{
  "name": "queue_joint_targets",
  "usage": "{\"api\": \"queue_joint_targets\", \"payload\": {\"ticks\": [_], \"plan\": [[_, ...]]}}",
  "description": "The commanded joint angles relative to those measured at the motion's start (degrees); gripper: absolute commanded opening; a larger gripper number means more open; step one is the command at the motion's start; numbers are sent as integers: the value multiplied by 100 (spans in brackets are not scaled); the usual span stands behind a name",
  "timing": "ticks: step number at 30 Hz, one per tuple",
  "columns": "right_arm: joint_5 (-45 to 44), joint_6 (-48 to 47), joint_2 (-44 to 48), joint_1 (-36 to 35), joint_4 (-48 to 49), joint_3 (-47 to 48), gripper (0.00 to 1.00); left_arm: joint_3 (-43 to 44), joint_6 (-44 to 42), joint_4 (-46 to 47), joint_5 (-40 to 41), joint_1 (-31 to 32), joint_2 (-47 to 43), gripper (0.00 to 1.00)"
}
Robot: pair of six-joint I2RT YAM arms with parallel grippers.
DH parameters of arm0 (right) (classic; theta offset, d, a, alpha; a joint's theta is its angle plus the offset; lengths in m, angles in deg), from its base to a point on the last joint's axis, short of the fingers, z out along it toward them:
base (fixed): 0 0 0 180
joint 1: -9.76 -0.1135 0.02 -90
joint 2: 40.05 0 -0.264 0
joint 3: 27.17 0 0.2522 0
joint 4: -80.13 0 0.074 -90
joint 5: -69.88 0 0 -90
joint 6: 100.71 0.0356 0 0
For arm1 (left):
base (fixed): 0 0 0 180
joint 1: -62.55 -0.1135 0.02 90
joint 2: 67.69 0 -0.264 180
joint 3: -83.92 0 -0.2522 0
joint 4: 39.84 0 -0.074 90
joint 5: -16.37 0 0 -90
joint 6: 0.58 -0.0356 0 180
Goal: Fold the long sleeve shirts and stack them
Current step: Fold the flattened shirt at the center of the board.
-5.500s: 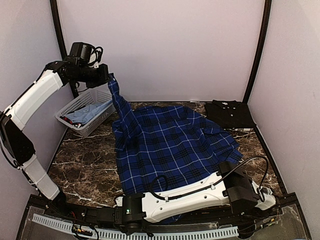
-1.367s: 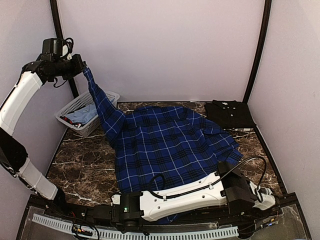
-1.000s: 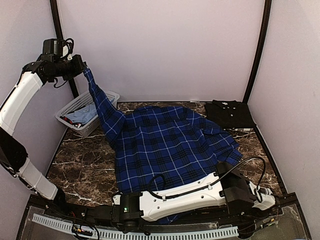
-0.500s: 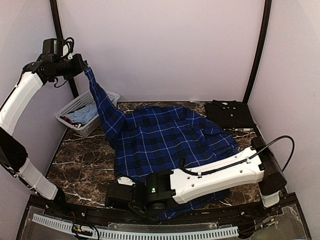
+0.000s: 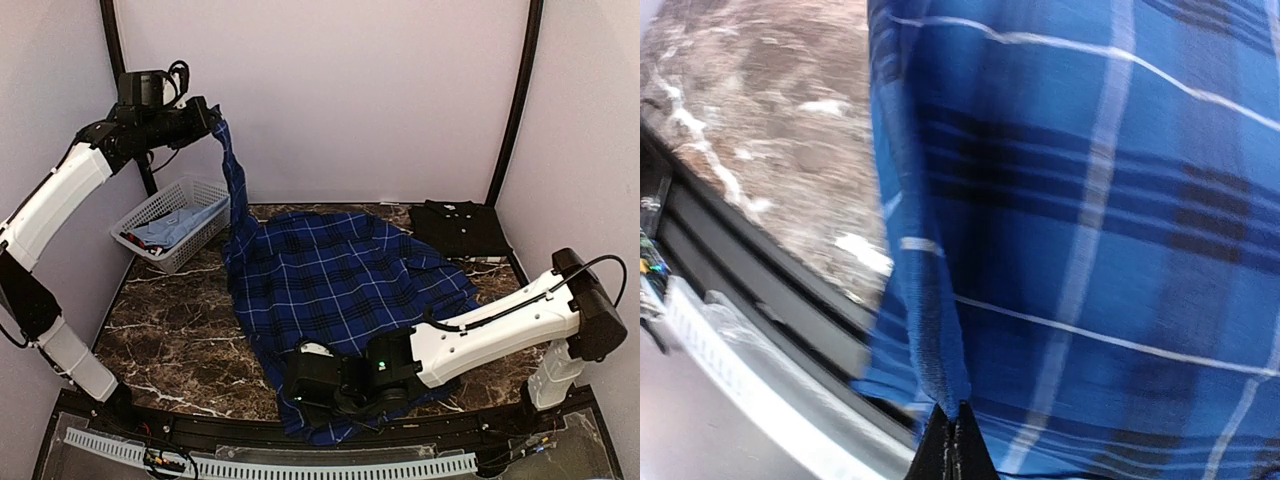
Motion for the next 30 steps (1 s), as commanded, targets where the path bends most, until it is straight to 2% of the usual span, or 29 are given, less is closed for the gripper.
{"api": "queue_joint_targets", "payload": {"ticks": [1,6,12,21,30], "plan": [[-142,245,684,169,313,-804,0,181,202,846,230,433,555,0],[0,89,1108,317,707,-1551,0,842,263,1151,391,955,1359,0],[138,-192,1061,378,1091,-1751,0,1317,349,1544,512,1307,2170,0],[241,-67,1077,367,1393,-1980,0,1727,180,2123,709,1681,2415,0],[49,345,1129,219,1260,-2056,0,2030,192,2670,655,1916,2671,0]]}}
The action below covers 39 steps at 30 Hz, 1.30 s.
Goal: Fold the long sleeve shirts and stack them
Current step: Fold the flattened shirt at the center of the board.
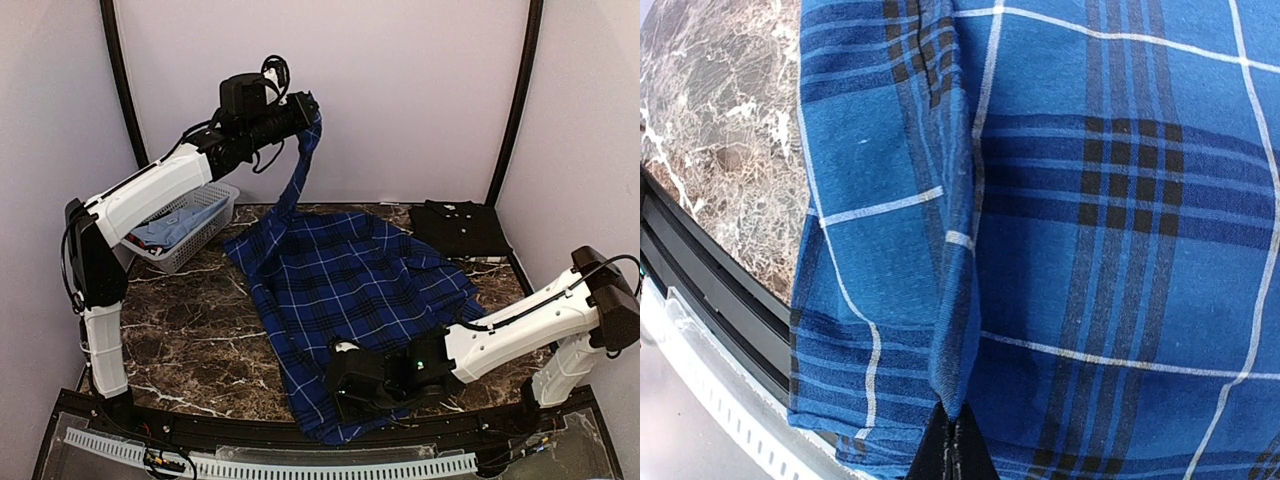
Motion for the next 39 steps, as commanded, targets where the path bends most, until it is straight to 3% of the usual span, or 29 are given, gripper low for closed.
{"api": "queue_joint_targets", "payload": {"ticks": [1,8,18,36,39], "plan": [[-183,323,108,-96,7,-94,0,323,-48,572,-36,123,139,0],[-412,729,248,-238,-119,-209,0,953,-40,835,-235,351,542,0],[-919,1319,403,-558,-476,-167,0,998,351,1234,-667,465,909,0],[-908,1810,326,-742,-679,-140,0,907,592,1048,-944,473,1195,0],[-918,1819,346,-748,-745,-113,9,902,614,1018,-965,469,1185,0]]}}
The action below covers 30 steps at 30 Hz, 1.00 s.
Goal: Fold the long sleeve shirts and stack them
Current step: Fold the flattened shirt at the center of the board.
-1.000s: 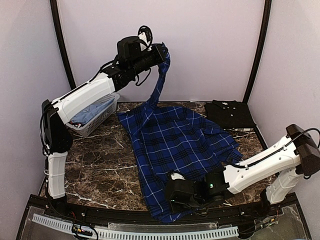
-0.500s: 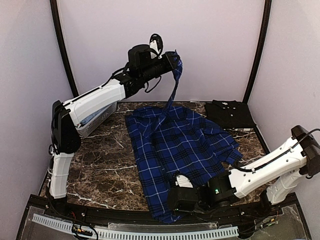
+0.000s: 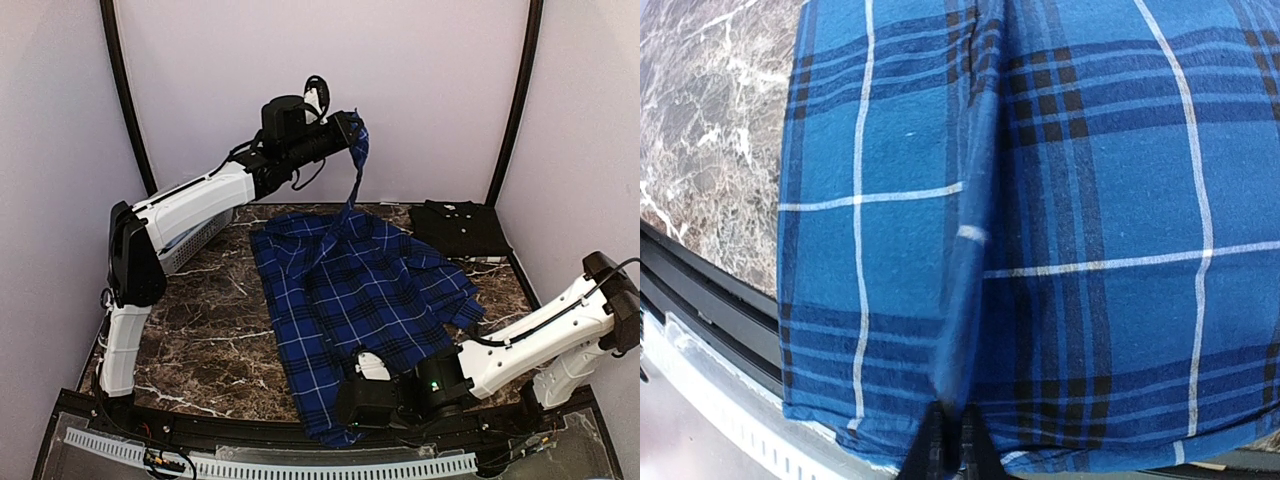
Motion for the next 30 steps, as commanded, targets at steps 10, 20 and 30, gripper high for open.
{"api": "queue_joint_targets", "payload": {"ticks": [10,20,30], "plan": [[-756,-72,911,-6,-501,73,53,54,-10,-215,-247,22,-144,0],[228,-2249,2063,2121,1145,-649,62,-1608,286,-1431,1396,63,-1213,0],[2236,-3678,1422,4150,2116,-364,62,-4801,793,-1722,2353,407,-3094,0]]}}
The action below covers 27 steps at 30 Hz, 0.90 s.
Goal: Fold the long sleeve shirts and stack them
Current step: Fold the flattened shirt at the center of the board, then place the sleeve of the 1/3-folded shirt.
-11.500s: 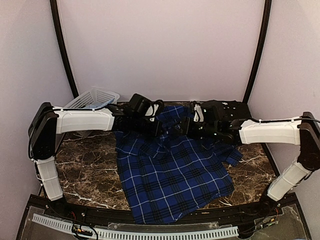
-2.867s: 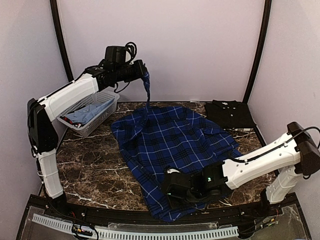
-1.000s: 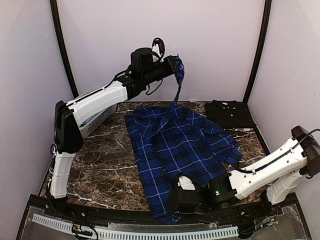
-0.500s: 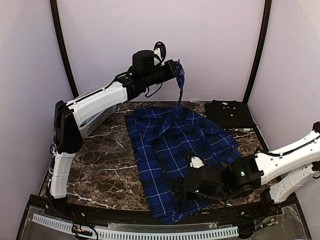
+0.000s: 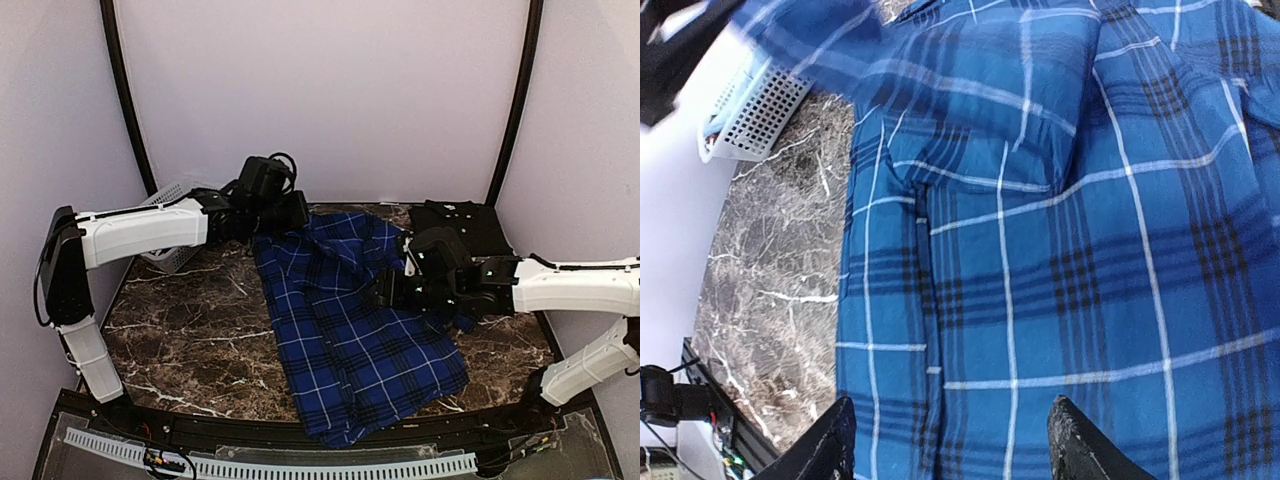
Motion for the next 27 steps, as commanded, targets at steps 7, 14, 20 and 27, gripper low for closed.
{"api": "queue_joint_targets", "payload": {"ticks": [7,14,20,27], "plan": [[1923,-1189,-1252,984,1026,587,62,-1989,408,-587,574,951,-1463,0],[2279,-1430,-1727,1137,919,860,61,-2190,574,-905,630,1815,-1308,1],[2187,-1484,-1598,1156,801,655,61,-2147,605,-967,202,2208,-1211,24],[2185,-1489,-1291,897,831,339,61,-2307,519,-1430,173,2215,-1856,53]]}}
